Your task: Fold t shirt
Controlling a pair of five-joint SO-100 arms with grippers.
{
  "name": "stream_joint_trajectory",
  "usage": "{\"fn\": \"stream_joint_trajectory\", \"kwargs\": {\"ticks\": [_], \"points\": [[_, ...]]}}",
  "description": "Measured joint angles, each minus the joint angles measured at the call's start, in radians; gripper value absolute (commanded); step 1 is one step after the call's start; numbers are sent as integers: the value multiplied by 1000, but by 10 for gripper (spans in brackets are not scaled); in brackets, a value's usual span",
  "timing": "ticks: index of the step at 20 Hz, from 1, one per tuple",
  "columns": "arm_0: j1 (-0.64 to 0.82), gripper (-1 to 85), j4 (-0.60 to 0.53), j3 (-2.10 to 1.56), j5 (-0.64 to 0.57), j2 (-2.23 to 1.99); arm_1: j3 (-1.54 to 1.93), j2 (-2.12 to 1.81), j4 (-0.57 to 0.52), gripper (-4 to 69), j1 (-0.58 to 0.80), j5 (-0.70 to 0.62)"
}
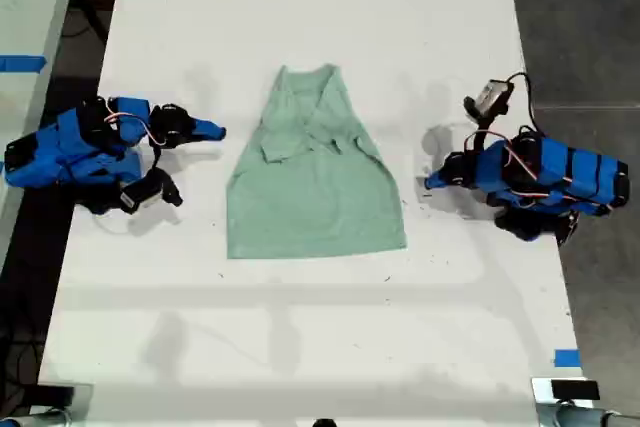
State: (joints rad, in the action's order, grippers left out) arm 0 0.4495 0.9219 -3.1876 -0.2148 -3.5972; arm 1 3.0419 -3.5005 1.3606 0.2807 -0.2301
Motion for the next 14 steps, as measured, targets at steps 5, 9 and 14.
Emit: {"fn": "stream_joint_trajectory", "kwargs": {"ticks": [5,9,14], "points": [[0,-1,0,0,0,0,12,2,-140,-19,0,72],[0,-1,0,0,0,0,12,9,-144,-19,23,71],[0,-1,0,0,0,0,-181,469,-279,222,-8,29]]}}
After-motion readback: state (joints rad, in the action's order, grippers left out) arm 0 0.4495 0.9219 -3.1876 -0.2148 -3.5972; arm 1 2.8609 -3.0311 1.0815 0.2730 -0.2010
